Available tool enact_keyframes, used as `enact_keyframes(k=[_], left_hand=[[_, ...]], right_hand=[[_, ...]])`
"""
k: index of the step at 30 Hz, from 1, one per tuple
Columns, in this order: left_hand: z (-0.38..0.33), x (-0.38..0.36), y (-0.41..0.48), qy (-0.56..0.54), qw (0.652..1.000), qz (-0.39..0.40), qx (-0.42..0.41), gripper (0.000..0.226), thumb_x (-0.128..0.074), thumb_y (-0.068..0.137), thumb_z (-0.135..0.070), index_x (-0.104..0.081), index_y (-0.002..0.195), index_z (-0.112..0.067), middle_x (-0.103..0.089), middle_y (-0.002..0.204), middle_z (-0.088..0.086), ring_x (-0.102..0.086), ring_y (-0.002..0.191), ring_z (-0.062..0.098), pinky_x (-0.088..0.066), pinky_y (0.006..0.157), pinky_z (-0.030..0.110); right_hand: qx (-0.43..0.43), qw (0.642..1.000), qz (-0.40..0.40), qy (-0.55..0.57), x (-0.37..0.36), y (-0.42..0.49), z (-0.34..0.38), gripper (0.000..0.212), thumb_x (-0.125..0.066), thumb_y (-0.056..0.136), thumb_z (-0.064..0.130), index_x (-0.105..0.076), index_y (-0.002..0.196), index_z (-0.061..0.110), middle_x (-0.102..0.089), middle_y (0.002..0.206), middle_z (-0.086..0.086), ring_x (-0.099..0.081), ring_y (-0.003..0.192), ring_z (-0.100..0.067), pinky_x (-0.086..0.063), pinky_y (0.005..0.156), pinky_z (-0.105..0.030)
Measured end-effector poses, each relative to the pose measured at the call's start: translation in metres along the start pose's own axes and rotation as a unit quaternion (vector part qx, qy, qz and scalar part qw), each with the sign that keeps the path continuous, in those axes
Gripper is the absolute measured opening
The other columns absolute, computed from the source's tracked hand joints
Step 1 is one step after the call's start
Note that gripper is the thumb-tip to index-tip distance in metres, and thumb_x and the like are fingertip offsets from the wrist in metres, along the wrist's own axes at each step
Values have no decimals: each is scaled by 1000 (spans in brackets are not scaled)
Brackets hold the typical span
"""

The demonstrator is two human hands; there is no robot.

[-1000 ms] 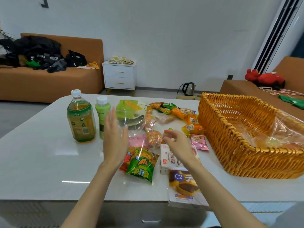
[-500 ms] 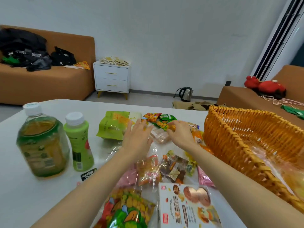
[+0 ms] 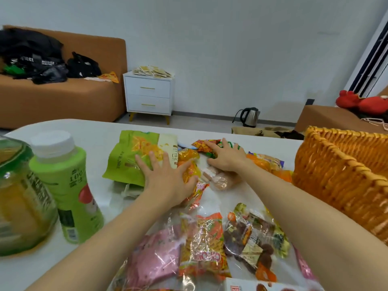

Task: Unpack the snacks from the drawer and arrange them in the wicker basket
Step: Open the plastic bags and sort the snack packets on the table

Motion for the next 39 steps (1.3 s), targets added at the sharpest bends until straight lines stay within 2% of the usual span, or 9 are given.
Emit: enact_keyframes(k=[7, 12, 18, 24, 27, 30, 33, 35, 39], left_hand=[[16, -11, -1, -15, 997, 46, 59, 78, -1, 76, -86, 5, 146, -53, 6, 160, 18, 12, 142, 50, 16, 99, 74], [33, -11, -10, -74, 990, 70, 98, 75, 2, 83, -76, -8, 150, -46, -10, 158, 21, 3, 143, 48, 11, 104, 71], [39, -14, -19, -53, 990, 123, 39, 62, -12, 96, -56, 16, 149, -40, 0, 159, 23, 4, 142, 51, 6, 104, 75], [33, -12, -41, -86, 983, 164, -11, 93, -37, 103, -39, 54, 87, -46, 12, 159, 15, -1, 145, 43, -8, 116, 58], [32, -26, -40, -84, 972, 214, -50, 86, -39, 98, -53, 44, 119, -54, 16, 158, 21, 4, 143, 50, -8, 116, 59], [24, -24, -44, -38, 960, 260, -102, 93, 0, 57, -97, 9, 142, -59, 0, 162, 8, 1, 145, 46, -4, 116, 59], [19, -15, -51, -109, 964, 214, -110, 61, -19, 95, -65, -25, 149, -37, -35, 153, 2, -29, 141, 34, -21, 115, 49], [28, -5, -52, -158, 977, 110, -92, 41, -31, 103, -39, -42, 138, -23, -56, 122, 5, -56, 114, 28, -46, 96, 42], [42, 8, -58, -80, 996, 20, -38, 51, -46, 88, -3, -34, 136, -13, -47, 125, 8, -50, 109, 25, -49, 86, 33]], right_hand=[[36, 998, -38, -43, -9, 16, 9, 60, -40, 97, 27, -16, 150, 45, -51, 138, -15, -53, 119, -34, -46, 90, -40], [53, 986, -116, -109, -2, 2, 17, 46, -38, 98, 10, -43, 142, 23, -59, 122, -13, -55, 113, -30, -45, 82, -35], [76, 980, -138, -125, -4, -12, 13, 28, -41, 94, 3, -60, 113, 9, -63, 109, -12, -60, 102, -31, -39, 71, -33], [92, 984, -122, -93, -5, -43, 10, 13, -46, 91, 2, -53, 89, 13, -64, 101, -13, -61, 95, -32, -35, 66, -33], [89, 988, -106, -68, 2, -56, 3, 10, -49, 90, 4, -47, 87, 13, -61, 96, -12, -60, 95, -33, -35, 65, -32], [98, 988, -108, -59, 11, -74, -3, 10, -52, 93, 11, -57, 102, 10, -63, 99, -11, -59, 94, -33, -37, 64, -32], [96, 983, -126, -89, 16, -94, -1, 24, -46, 95, 14, -52, 119, 14, -64, 104, -12, -60, 91, -32, -37, 62, -33], [84, 985, -121, -90, 16, -100, 5, 42, -46, 94, 13, -40, 134, 21, -62, 108, -11, -60, 94, -32, -40, 62, -34], [46, 986, -114, -112, 23, -94, 19, 74, -68, 83, 29, -23, 142, 27, -33, 135, -15, -35, 124, -33, -46, 87, -42]])
Point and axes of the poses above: each hand's wrist, its own y-axis towards the middle knuckle, its own x-axis out of the back of the hand, z = x × y, the point moved 3 cm from there along y, towards the middle knuckle
